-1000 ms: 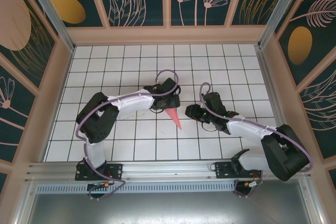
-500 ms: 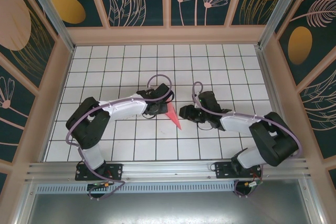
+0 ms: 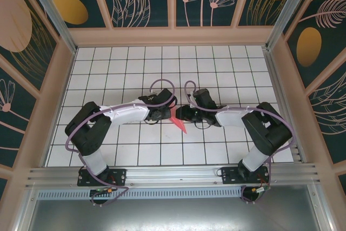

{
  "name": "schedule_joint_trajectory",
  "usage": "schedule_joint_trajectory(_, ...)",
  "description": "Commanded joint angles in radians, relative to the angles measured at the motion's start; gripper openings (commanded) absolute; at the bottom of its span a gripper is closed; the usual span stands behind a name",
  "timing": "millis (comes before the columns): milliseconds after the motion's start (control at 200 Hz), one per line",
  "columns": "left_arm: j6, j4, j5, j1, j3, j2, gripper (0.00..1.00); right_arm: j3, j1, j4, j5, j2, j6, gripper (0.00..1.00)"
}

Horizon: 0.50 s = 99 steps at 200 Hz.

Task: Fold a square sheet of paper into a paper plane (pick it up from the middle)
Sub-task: Move a paper plane to the center of the table.

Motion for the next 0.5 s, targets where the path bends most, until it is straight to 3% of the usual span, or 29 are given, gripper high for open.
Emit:
schedule_joint_trajectory(0,0.001,0.019,-0.012,-0.003,-0.018,-0.028,0.31,0.021,0.007,-0.051,0.047,-0.002,-0.042,0.43)
schedule_joint_trajectory(490,0.006,0.026,-0.003,-0.003,-0.018,-0.022,0.25,0.015,0.003,-0.054,0.052,0.006,-0.063,0.47)
